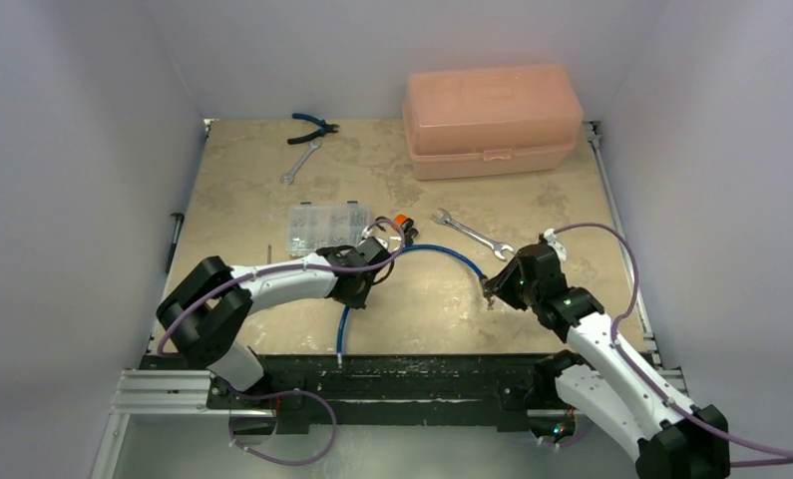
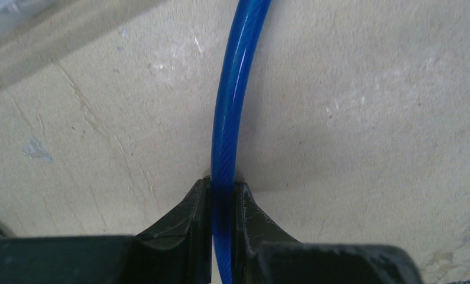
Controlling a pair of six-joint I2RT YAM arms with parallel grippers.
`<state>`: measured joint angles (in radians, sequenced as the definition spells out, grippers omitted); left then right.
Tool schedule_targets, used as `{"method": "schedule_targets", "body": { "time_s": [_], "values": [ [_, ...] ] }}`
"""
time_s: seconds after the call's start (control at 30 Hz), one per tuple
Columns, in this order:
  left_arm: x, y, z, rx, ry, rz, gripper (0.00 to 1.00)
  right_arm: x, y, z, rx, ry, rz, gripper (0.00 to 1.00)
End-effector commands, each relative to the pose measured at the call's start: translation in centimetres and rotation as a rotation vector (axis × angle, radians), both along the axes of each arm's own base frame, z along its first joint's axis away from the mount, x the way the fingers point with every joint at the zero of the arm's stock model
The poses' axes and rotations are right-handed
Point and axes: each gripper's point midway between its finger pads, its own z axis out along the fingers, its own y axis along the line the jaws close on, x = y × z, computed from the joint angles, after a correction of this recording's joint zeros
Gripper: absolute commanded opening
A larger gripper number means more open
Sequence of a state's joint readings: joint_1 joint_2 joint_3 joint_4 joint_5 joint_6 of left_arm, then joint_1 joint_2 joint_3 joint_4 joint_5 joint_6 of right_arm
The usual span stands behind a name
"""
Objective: Unlock with the key
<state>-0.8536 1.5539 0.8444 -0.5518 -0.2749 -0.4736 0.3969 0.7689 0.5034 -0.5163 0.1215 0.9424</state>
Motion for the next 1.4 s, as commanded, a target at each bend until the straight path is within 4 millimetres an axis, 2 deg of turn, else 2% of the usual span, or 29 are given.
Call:
{"method": "schedule_targets", "body": {
  "time_s": [0.0,0.2,0.4,0.53,0.7,0.8,0.9,1.03,1.13,1.23,1.37],
  "values": [
    [3.6,-2.5,0.7,-0.016,-0.095,-0.019,0.0,1.5,0.5,-0.6,0.013,-0.031,-0.001,0.0],
    [6.7,-1.5,-1.3,0.08,-0.107,0.004,0.0,3.7,1.6,-0.2,-0.003,-0.068,0.053,0.0],
    [9.8,0.6,-1.9,0.104,-0.11,0.089,0.0,5.6,2.8,-0.5,-0.013,-0.081,0.1,0.0],
    [10.9,1.2,-2.5,0.103,-0.12,0.148,0.0,6.7,3.9,-0.7,-0.001,-0.091,0.149,0.0],
    [12.2,4.0,-3.5,0.153,-0.129,0.255,0.0,7.8,4.8,0.2,0.0,-0.137,0.202,0.0],
    [12.9,5.3,-3.2,0.174,-0.153,0.306,0.0,7.8,5.5,1.1,0.019,-0.166,0.244,0.0],
    [13.5,5.5,-2.4,0.154,-0.17,0.317,0.0,7.7,5.8,1.8,0.025,-0.189,0.273,0.0],
    [13.3,5.0,-1.5,0.118,-0.171,0.293,0.0,7.3,6.0,2.7,0.03,-0.205,0.299,0.0],
    [12.4,4.6,-0.8,0.074,-0.15,0.276,0.0,7.0,6.0,3.6,0.029,-0.221,0.31,0.0],
    [10.8,4.3,-0.2,0.043,-0.136,0.256,0.0,6.6,5.7,4.9,0.027,-0.248,0.312,0.0],
    [8.1,5.0,-0.7,0.058,-0.065,0.234,0.0,5.8,5.2,6.0,0.017,-0.262,0.318,0.0]
  ]
}}
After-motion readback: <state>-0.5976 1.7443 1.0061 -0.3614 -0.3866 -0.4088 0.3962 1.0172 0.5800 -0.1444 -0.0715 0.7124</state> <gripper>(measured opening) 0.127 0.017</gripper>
